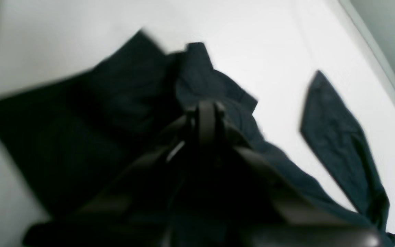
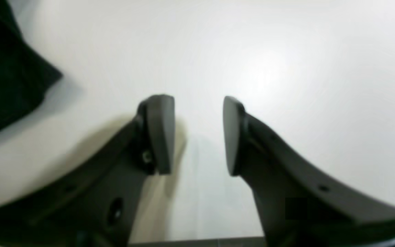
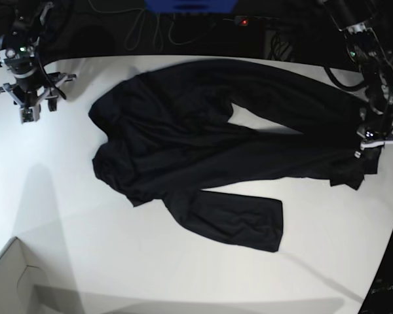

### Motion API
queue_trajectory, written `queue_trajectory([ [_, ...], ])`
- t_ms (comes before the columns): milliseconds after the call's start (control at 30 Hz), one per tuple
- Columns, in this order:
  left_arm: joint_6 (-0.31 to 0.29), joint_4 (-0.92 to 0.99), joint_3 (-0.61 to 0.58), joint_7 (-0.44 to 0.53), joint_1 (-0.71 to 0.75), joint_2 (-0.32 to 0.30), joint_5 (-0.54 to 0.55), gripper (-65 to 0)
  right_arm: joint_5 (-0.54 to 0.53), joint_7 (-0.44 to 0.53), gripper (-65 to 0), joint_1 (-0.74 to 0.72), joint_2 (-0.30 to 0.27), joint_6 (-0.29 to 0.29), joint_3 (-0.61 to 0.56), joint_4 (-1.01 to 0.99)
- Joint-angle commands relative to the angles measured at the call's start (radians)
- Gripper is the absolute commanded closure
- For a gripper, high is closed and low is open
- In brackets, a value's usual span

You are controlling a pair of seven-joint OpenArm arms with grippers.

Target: Layout the t-shirt on the table in an organized manner, then fold the t-shirt properly

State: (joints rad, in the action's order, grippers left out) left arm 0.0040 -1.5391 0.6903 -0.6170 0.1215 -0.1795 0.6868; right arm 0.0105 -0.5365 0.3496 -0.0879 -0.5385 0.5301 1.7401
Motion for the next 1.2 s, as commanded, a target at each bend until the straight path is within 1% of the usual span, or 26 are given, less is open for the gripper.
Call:
queue_trajectory([
  [0,-0.008,-0.014,0.015,0.021,-0.004,-0.016,0.023,-0.1,-0.011,0.022,-23.5,-0.001,-0.011,0.001,0.003,0.016],
  [100,-0.008,-0.014,0.041,0.019,0.017,-0.01,0.024,-0.1,-0.011,0.02,-23.4,-0.013,-0.01,0.001,0.002,0.016],
  [267,-0.008,-0.014,0.036,0.018,0.048,-0.008,0.032,-0.6,-0.011,0.016,-23.4,-0.021,-0.008,0.001,0.002,0.014],
  [333,-0.009,-0.019,0.036,0.003,0.059,-0.007,0.032,-1.5,-0.011,0.016,-23.4,-0.021,-0.008,0.001,0.002,0.014],
  [367,-0.009,-0.022,0.039,-0.017,0.06,-0.007,0.032,-3.5,-0.011,0.016,-23.4,-0.021,-0.008,0.001,0.002,0.014],
  [400,-0.009,-0.028,0.041,-0.044,0.062,-0.007,0.032,-7.0,-0.011,0.016,-23.4,-0.019,-0.006,0.001,0.002,0.014],
  [500,-0.009,-0.053,0.042,-0.093,0.062,-0.007,0.043,-20.0,-0.011,0.016,-23.4,-0.016,-0.006,0.001,0.002,0.014],
  [533,-0.009,-0.067,0.042,-0.099,0.062,-0.007,0.053,-23.4,-0.011,0.016,-23.3,-0.016,-0.006,0.001,0.002,0.014],
  [567,-0.009,-0.076,0.042,-0.105,0.063,-0.007,0.064,-25.1,-0.011,0.016,-23.3,-0.014,-0.006,0.001,0.002,0.014],
  [600,-0.009,-0.088,0.042,-0.105,0.063,-0.005,0.081,-26.1,-0.011,0.016,-23.3,-0.014,-0.006,0.001,0.002,0.014],
  [733,-0.008,-0.136,0.042,-0.097,0.074,-0.005,0.133,-26.4,-0.011,0.016,-23.3,-0.014,-0.006,0.001,0.002,0.014],
  [867,0.001,-0.131,0.036,-0.097,-0.012,-0.01,0.127,-26.5,-0.011,0.016,-23.3,-0.014,-0.005,0.001,0.002,0.014],
  [967,0.001,-0.061,0.024,-0.102,-0.098,-0.007,0.052,-26.5,-0.011,0.016,-23.3,-0.014,-0.003,0.001,0.002,0.014],
  [1100,0.004,0.024,-0.054,-0.099,-0.202,-0.005,-0.097,-26.5,-0.011,0.016,-23.3,-0.013,-0.003,0.001,0.002,0.014],
  [1133,0.02,0.038,-0.079,-0.099,-0.217,-0.005,-0.141,-26.5,-0.011,0.016,-23.3,-0.013,-0.003,0.001,0.002,0.014],
  [1167,0.049,0.048,-0.108,-0.097,-0.228,0.002,-0.183,-26.5,-0.011,0.016,-23.3,-0.013,-0.003,0.001,0.002,0.014],
])
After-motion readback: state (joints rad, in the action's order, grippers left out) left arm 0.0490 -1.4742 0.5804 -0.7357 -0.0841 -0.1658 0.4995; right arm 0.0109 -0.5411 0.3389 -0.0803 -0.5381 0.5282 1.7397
